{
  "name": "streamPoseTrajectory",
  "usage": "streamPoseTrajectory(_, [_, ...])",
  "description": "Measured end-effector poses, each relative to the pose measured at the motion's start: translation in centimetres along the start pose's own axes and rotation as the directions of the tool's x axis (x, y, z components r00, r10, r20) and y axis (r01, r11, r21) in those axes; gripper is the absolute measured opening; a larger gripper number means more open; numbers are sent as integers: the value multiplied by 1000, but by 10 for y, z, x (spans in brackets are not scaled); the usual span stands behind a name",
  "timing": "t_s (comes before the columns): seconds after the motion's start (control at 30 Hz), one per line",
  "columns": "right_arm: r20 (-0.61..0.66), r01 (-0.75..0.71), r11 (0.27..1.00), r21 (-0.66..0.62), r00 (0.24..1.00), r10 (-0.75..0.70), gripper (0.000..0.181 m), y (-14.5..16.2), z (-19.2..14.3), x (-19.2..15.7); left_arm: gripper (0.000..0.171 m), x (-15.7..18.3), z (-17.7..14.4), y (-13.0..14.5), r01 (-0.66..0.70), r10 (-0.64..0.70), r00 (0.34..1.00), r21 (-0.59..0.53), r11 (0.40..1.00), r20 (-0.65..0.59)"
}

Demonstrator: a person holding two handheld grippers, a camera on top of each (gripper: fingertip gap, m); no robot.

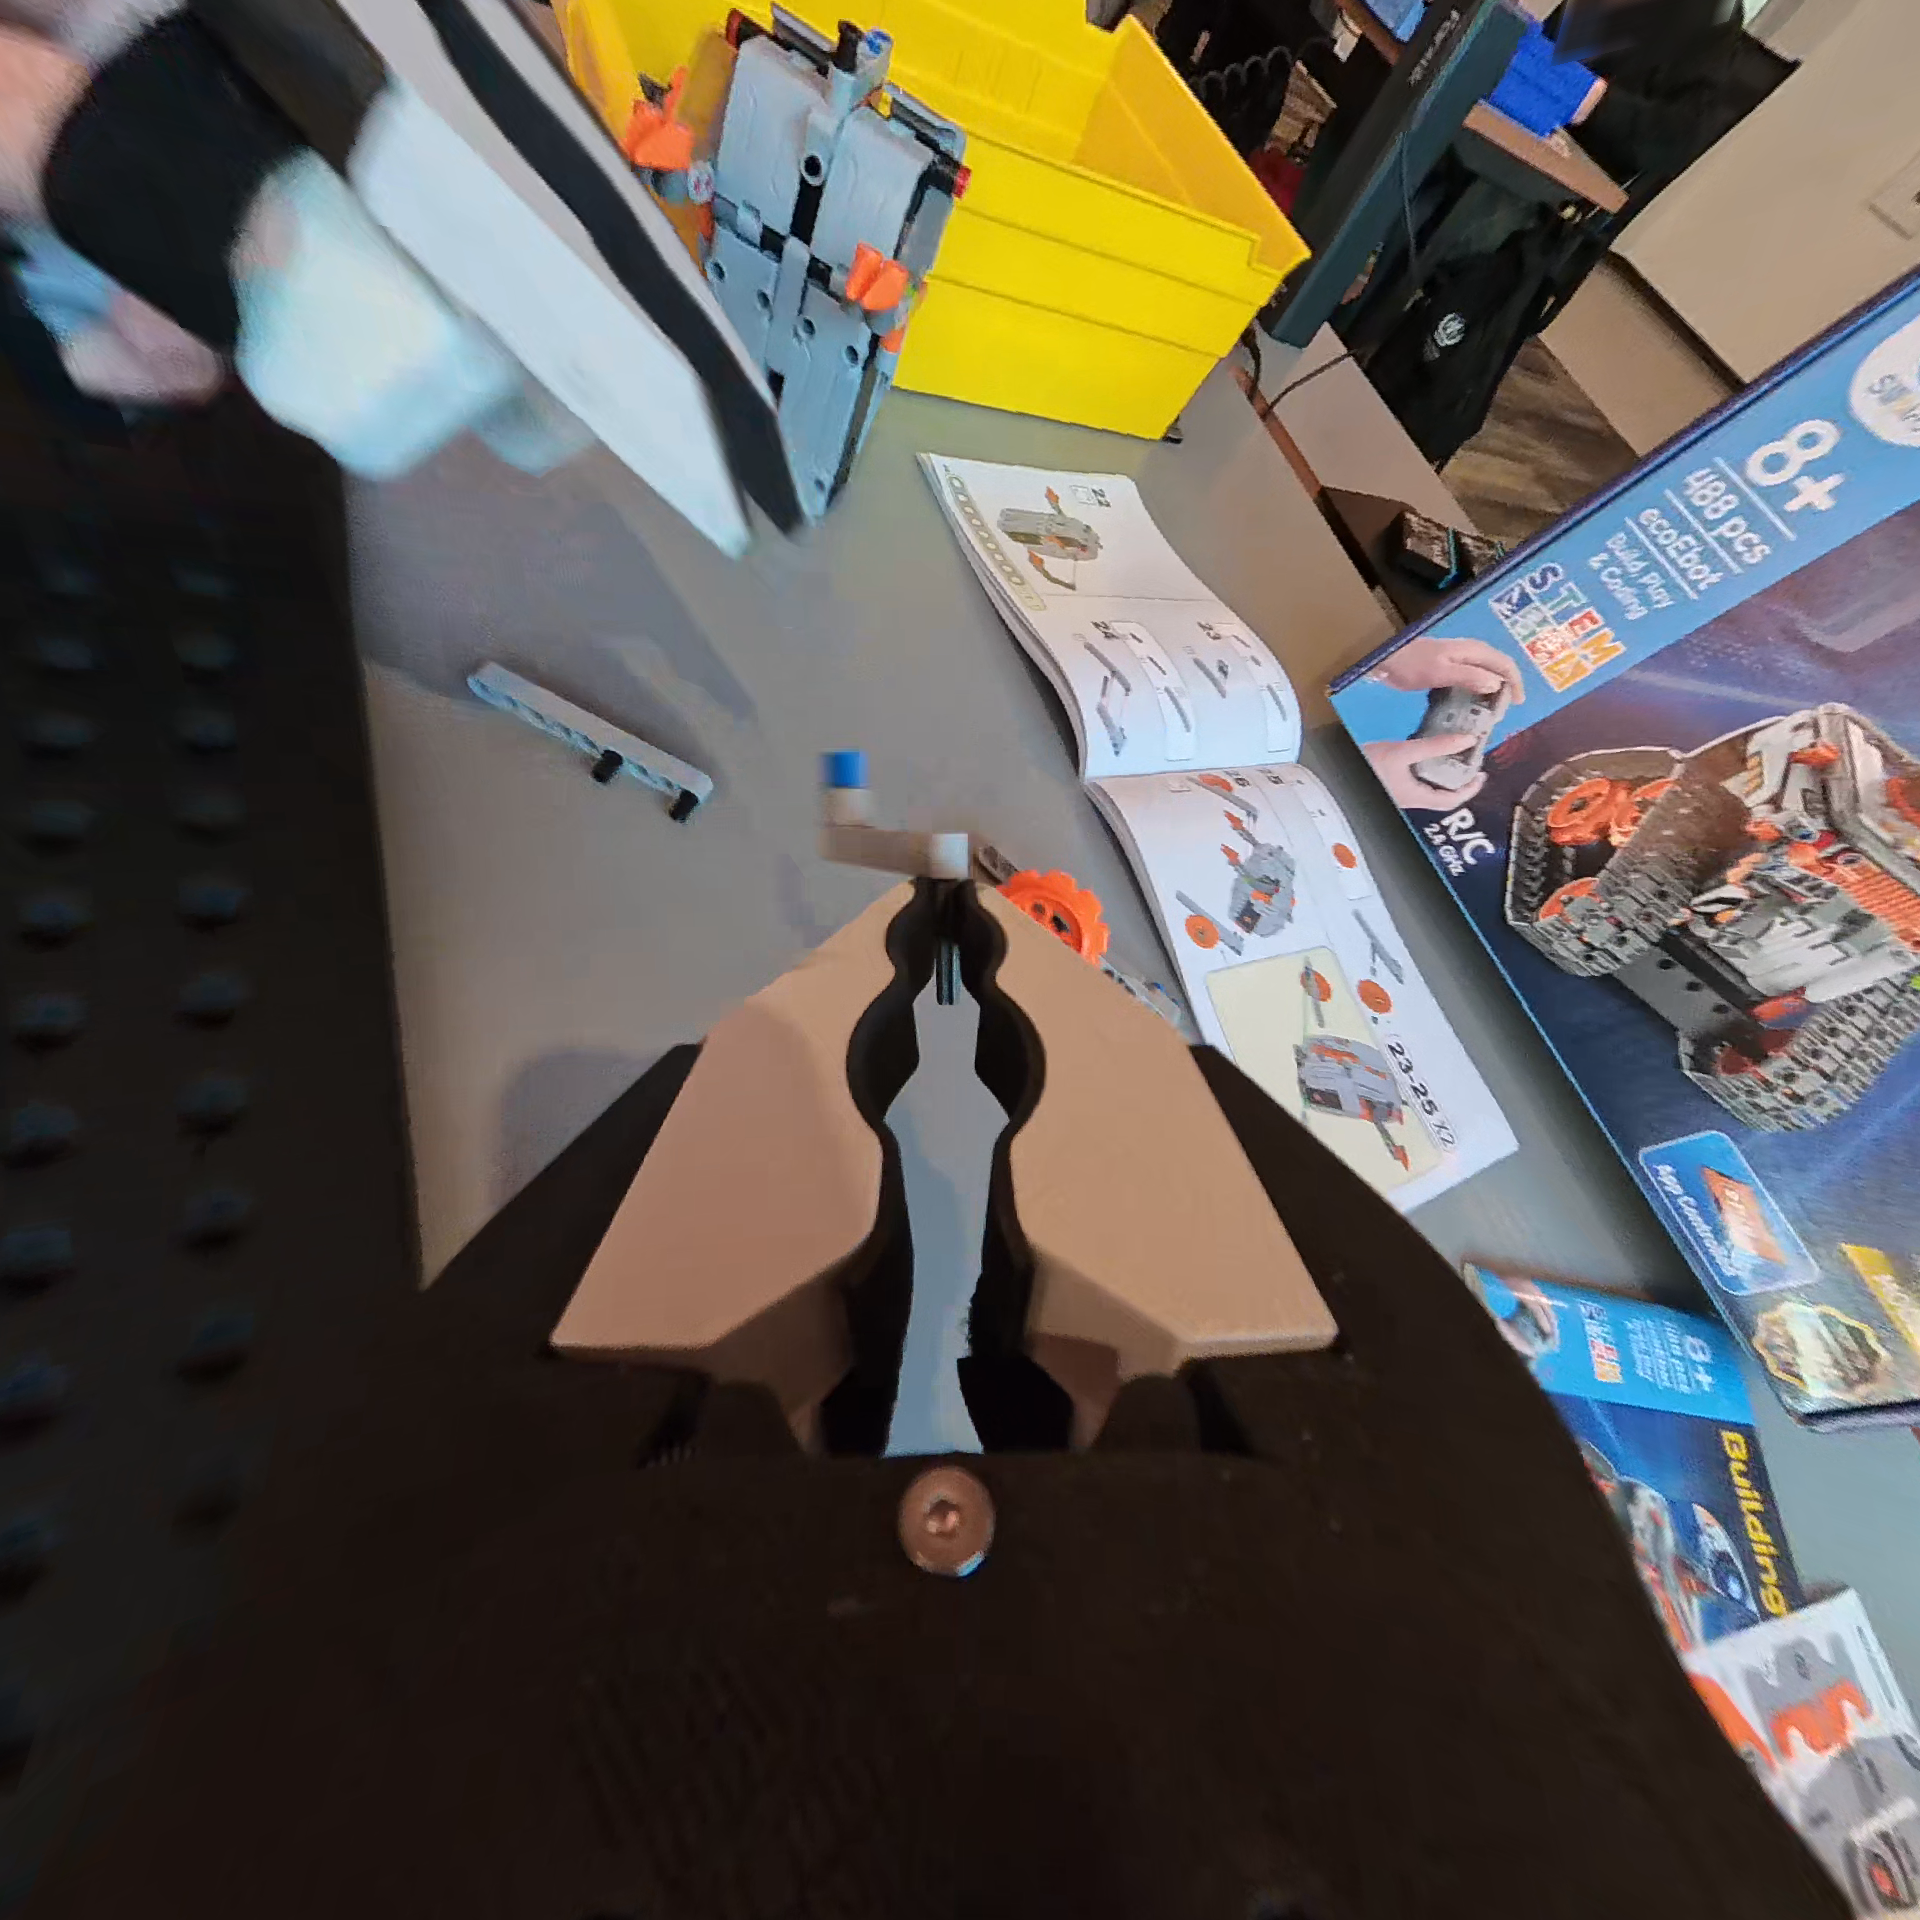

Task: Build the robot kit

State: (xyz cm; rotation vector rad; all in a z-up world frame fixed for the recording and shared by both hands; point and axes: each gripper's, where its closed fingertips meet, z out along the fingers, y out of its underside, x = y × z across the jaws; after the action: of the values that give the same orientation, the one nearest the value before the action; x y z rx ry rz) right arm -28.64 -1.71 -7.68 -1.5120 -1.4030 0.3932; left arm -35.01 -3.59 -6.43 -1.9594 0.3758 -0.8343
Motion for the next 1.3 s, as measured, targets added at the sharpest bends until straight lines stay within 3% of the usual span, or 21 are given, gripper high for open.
streamPoseTrajectory(0.1, [21, -10, 1000, -13, 1000, 10, 2, 7, -1, 3, 33, -13, -29, 6, -97, 99, 992, -22, 995, 79])
streamPoseTrajectory(0.23, [140, -115, 993, -10, 983, 115, 2, 8, 1, -8, 30, -8, -42, 26, -20, 20, 1000, -50, 999, -2])
streamPoseTrajectory(0.33, [181, -183, 983, -8, 967, 182, 2, 8, 3, -10, 27, 11, -39, 33, 63, -67, 992, -40, 997, -106])
streamPoseTrajectory(0.4, [191, -223, 975, -19, 956, 223, 2, 11, 5, -9, 25, 18, -33, 42, 119, -132, 981, -93, 989, -143])
streamPoseTrajectory(0.6, [274, -372, 928, 3, 893, 357, 2, 7, 6, -13, 41, 29, -6, 48, 181, -212, 961, -177, 967, -179])
streamPoseTrajectory(0.77, [500, -556, 830, 46, 732, 463, 2, -17, -6, -28, 50, 27, 7, 39, 159, -182, 976, -186, 970, -117])
streamPoseTrajectory(0.83, [574, -622, 782, 37, 654, 493, 2, -23, -11, -31, 46, 36, 7, 34, 167, -197, 963, -168, 972, -185])
streamPoseTrajectory(0.9, [622, -650, 759, 31, 607, 494, 2, -27, -14, -33, 28, 47, 3, 28, 211, -245, 929, -147, 966, -277])
streamPoseTrajectory(0.93, [637, -655, 755, 28, 594, 492, 2, -28, -15, -34, 28, 45, 3, 27, 231, -263, 922, -141, 963, -283])
streamPoseTrajectory(1.07, [636, -654, 755, 50, 603, 481, 2, -29, -15, -34, 30, 40, 0, 29, 295, -322, 907, -134, 946, -272])
streamPoseTrajectory(1.13, [636, -632, 768, 102, 635, 438, 2, -36, -18, -34, 32, 46, 1, 25, 369, -393, 863, -136, 920, -318])
streamPoseTrajectory(1.3, [507, -339, 903, 265, 845, 168, 2, -44, -22, -49, 53, 55, 4, 4, 524, -516, 719, -125, 843, -465])
